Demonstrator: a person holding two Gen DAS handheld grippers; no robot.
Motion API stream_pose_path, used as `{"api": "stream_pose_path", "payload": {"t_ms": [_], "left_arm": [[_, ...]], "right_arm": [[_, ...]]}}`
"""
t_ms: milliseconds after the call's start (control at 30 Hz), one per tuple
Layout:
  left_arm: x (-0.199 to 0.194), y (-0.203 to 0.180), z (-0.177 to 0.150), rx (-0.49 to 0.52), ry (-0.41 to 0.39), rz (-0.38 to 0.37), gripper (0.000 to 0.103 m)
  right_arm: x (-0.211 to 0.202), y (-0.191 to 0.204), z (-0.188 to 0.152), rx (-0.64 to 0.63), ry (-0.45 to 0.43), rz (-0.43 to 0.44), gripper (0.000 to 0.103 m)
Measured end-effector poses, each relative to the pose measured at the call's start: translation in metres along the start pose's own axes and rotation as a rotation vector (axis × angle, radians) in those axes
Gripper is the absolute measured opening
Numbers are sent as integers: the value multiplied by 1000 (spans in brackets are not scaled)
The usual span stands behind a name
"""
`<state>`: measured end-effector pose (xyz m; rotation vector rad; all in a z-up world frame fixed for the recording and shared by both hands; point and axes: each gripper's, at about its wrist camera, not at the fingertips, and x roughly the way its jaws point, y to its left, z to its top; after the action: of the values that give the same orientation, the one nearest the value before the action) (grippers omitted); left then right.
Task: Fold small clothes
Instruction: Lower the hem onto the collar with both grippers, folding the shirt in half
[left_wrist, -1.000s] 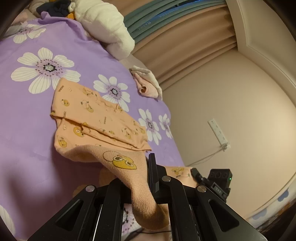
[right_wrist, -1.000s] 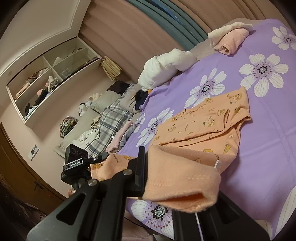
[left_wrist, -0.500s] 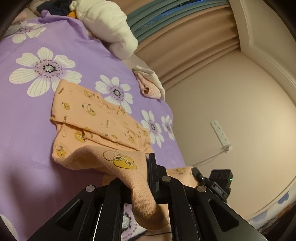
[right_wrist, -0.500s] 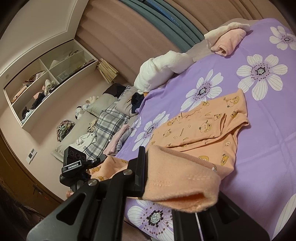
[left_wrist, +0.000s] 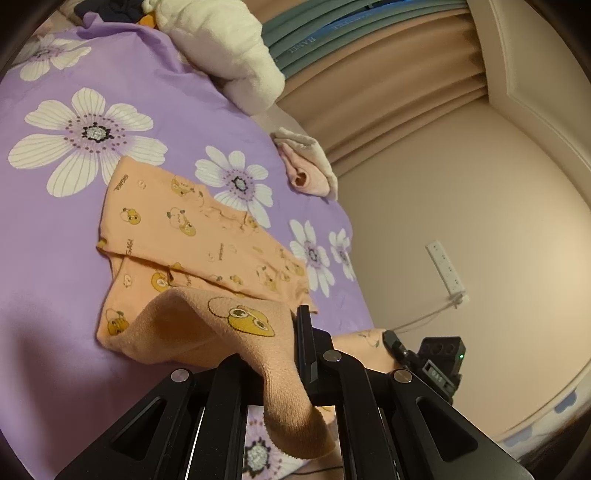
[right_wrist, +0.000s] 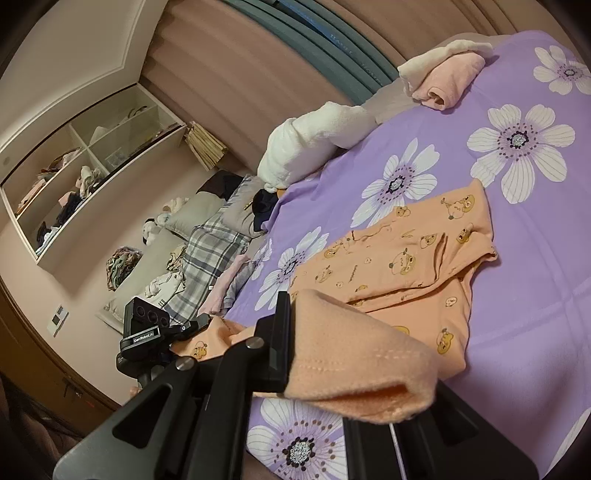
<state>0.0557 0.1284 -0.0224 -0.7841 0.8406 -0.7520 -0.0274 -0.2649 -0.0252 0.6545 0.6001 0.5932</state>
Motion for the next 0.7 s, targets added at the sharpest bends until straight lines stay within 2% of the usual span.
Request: {"api": "stream_pose_path", "payload": {"t_ms": [333,700], "left_arm": [[26,17,24,-43,10,29,1],[58,34,61,-57,6,62,1]], "right_arm": [[14,-24,15,47,-8,-25,7],[39,-40,44,38,-14,-82,7]]}}
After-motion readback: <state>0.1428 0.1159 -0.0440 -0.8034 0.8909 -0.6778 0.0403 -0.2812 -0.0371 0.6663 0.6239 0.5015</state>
